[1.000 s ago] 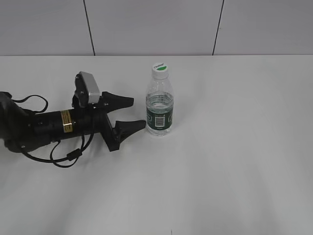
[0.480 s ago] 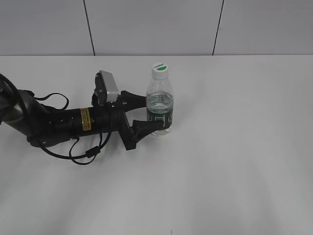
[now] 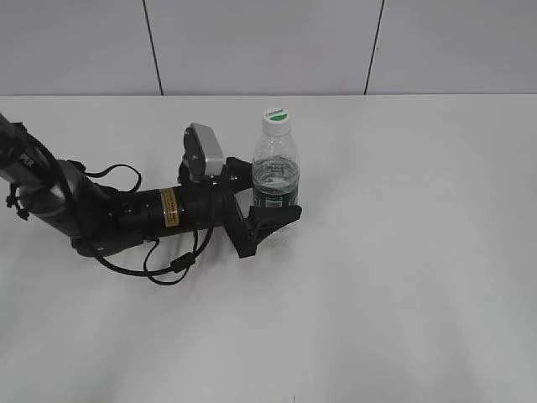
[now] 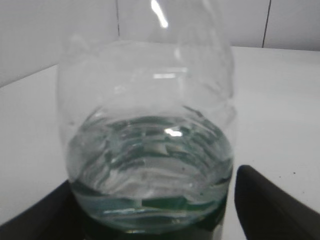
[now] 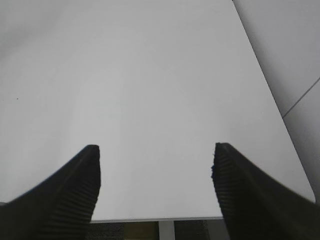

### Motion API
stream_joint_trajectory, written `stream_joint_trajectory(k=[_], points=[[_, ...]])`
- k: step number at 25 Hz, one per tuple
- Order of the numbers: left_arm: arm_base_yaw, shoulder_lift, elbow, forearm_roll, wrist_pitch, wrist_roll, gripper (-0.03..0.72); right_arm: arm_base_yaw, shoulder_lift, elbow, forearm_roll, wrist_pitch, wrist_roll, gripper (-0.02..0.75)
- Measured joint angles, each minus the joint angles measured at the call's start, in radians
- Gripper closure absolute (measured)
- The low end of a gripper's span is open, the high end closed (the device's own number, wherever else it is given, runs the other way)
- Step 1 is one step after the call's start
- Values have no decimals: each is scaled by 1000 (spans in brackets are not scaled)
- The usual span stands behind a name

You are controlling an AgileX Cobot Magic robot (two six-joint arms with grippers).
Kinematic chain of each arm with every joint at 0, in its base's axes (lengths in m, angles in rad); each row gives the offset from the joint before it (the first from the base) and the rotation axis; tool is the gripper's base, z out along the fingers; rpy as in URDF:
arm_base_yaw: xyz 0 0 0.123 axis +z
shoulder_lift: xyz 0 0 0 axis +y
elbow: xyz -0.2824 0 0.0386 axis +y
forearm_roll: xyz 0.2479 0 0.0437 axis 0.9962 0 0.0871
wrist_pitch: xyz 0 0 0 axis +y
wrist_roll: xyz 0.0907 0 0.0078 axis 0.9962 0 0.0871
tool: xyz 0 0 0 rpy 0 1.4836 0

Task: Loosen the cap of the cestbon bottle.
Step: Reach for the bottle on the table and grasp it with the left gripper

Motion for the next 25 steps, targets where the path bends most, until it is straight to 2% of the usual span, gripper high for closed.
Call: stream_joint_trajectory(k=[8, 14, 25], points=[[-3, 13, -16, -37, 1, -2, 164, 0, 0, 0, 0, 0, 0, 204], [-4, 52, -80, -12, 1, -61, 164, 0, 0, 0, 0, 0, 0, 204], [-7, 58, -87, -9, 1, -74, 164, 0, 0, 0, 0, 0, 0, 204]])
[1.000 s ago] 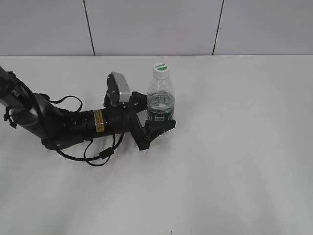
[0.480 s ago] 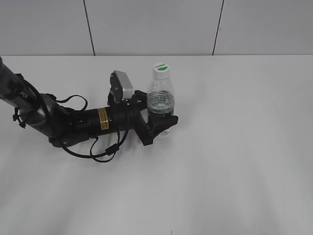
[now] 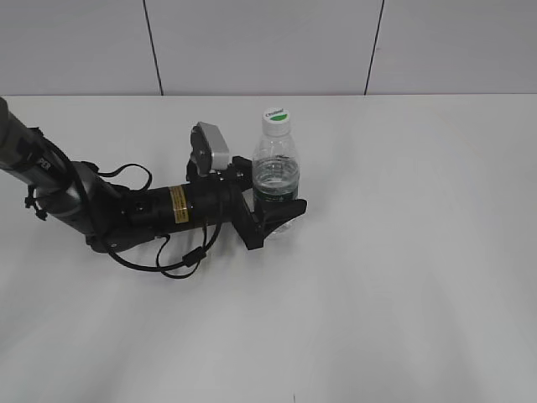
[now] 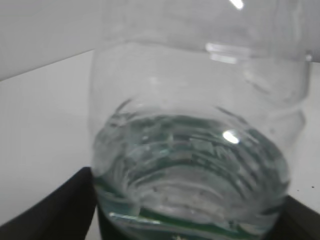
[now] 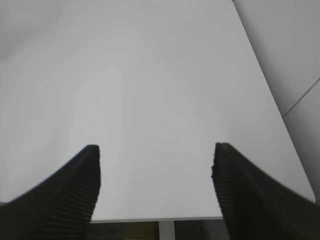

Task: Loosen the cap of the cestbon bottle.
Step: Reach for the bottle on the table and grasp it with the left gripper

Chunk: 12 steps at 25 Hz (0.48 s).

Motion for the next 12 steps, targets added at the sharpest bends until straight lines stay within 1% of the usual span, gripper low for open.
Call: stream_joint_trajectory(k=[2, 5, 8, 12], points=[[0, 0, 0, 1, 0, 0, 168, 0, 0, 0, 0, 0, 0, 204], [0, 0, 0, 3, -1, 0, 200, 0, 0, 0, 0, 0, 0, 204], [-2, 0, 0, 9, -2, 0, 275, 0, 0, 0, 0, 0, 0, 204], [-2, 0, 0, 9, -2, 0, 279, 0, 0, 0, 0, 0, 0, 204]])
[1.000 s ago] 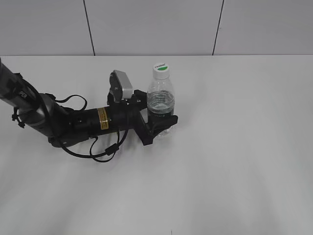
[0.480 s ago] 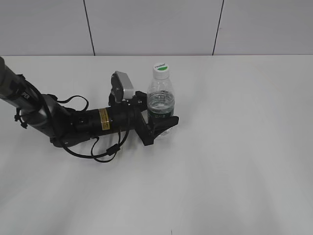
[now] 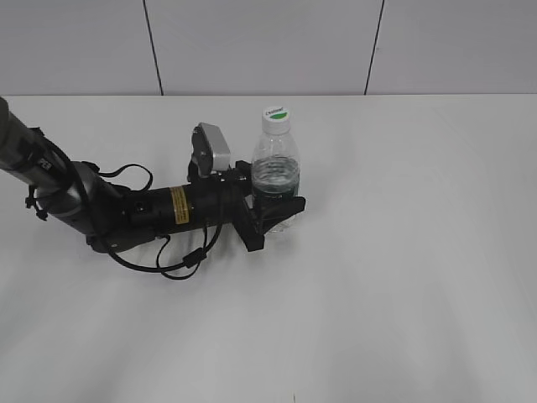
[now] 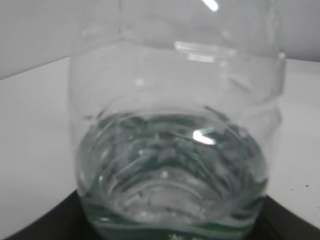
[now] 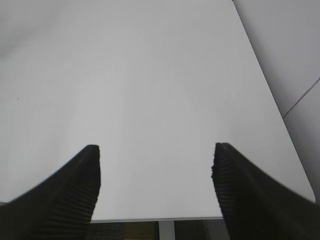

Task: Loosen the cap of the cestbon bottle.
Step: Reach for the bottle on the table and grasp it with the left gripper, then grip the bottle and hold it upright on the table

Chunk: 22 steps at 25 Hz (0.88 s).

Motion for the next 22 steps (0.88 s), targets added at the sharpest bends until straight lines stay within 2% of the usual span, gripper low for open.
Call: stream_joint_trajectory(k=[9, 17, 22], points=[[0, -2, 0, 7, 1, 0, 279, 0, 0, 0, 0, 0, 0, 204], [12, -47, 0, 166, 34, -1, 279, 0, 0, 0, 0, 0, 0, 204], [12, -105, 0, 224, 38, -73, 279, 0, 0, 0, 0, 0, 0, 204]])
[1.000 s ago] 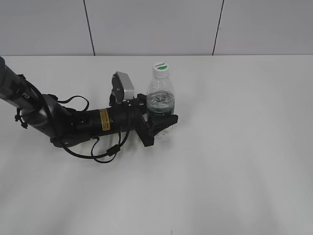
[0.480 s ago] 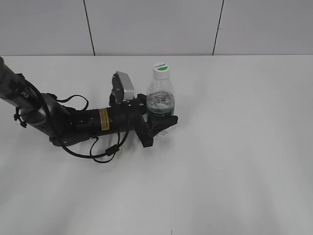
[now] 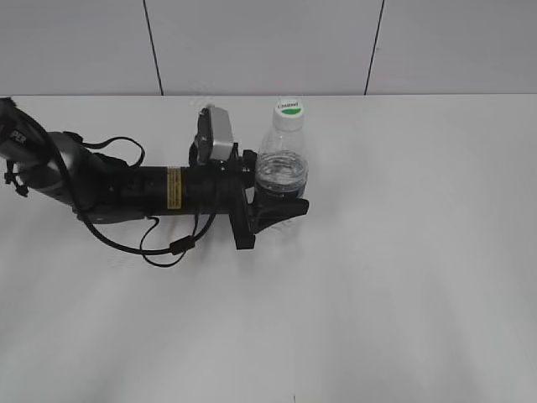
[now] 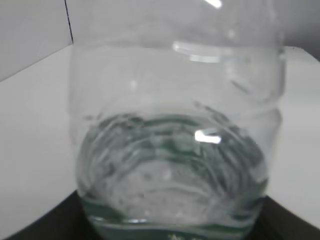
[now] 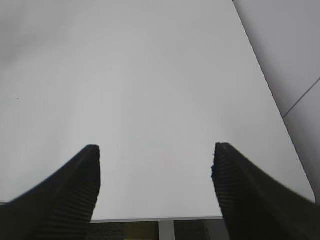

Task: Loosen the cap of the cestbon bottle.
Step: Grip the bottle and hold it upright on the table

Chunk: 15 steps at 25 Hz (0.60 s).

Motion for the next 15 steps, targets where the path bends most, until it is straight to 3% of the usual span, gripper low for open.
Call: stream_joint_trajectory(k=[6, 15], points=[[0, -16, 13, 54, -4, -61, 279, 0, 0, 0, 0, 0, 0, 204], [0, -16, 99, 58, 0, -43, 279, 0, 0, 0, 0, 0, 0, 204]])
